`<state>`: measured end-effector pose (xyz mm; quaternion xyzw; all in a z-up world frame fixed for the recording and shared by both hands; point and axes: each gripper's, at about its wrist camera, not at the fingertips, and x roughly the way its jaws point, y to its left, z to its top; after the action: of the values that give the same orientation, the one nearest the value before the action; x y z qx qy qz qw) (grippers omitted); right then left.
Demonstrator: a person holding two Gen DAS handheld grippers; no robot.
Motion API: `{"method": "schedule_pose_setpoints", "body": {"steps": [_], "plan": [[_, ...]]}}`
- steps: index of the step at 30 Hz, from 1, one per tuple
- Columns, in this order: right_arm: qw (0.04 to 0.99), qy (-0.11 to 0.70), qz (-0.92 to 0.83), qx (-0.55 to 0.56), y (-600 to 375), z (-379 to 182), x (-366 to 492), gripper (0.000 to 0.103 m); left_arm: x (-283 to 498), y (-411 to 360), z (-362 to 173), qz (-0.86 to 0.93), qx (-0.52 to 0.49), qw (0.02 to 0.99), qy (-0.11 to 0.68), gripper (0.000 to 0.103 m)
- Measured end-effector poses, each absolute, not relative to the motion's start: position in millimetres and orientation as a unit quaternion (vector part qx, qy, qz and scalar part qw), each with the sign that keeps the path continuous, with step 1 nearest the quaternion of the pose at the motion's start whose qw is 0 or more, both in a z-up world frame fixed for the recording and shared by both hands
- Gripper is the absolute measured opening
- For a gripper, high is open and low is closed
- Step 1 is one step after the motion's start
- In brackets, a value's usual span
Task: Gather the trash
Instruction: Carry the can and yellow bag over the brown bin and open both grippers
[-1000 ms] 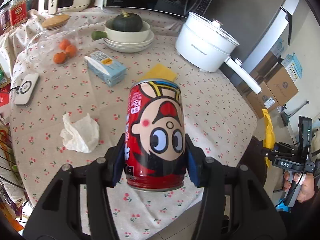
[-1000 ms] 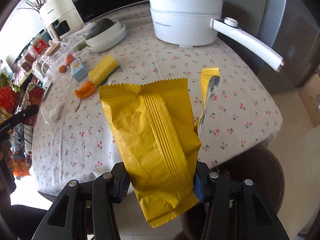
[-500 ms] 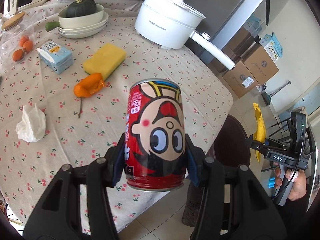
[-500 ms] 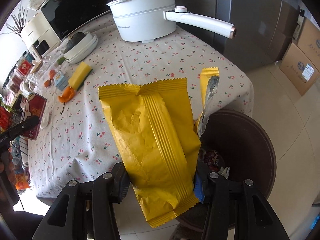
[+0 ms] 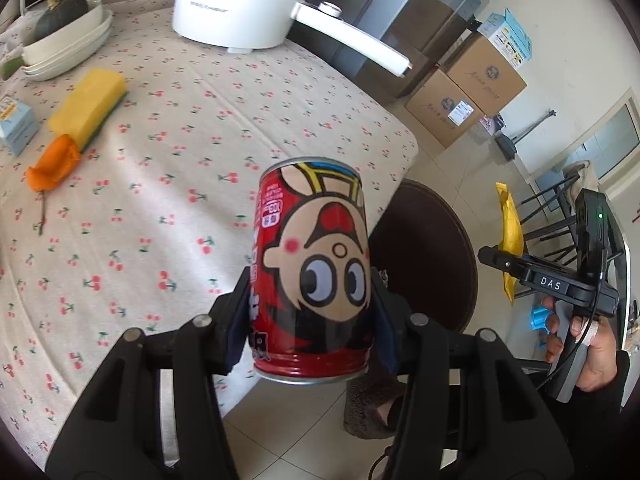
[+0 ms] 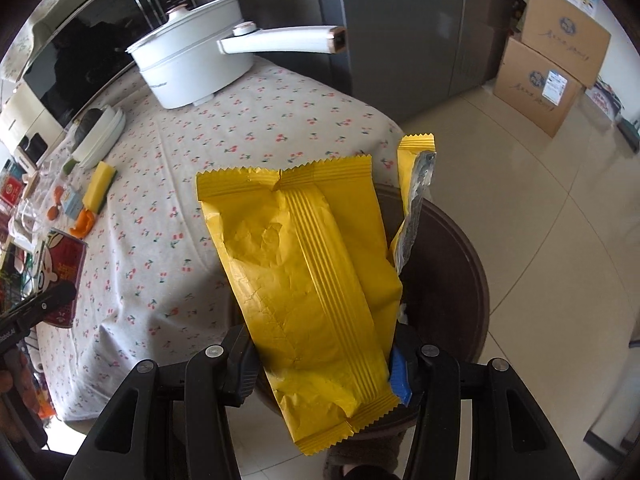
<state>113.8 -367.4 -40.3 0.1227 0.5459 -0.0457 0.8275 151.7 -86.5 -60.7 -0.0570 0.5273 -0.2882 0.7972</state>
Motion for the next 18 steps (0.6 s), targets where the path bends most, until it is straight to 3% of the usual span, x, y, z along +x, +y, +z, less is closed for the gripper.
{"method": "schedule_pose_setpoints", "body": {"steps": [10, 18], "plan": [[0.806, 0.560, -0.074, 0.178, -417.1, -52.0, 97.2, 0.054, 133.5, -193.1, -84.4, -0.375, 0.000, 0.754, 0.539, 0.054], [0.794, 0.570, -0.087, 0.194, -436.4, -62.6, 92.7, 0.054, 134.6, -225.8, -100.5, -0.387, 0.034, 0.755, 0.529, 0.055]]}}
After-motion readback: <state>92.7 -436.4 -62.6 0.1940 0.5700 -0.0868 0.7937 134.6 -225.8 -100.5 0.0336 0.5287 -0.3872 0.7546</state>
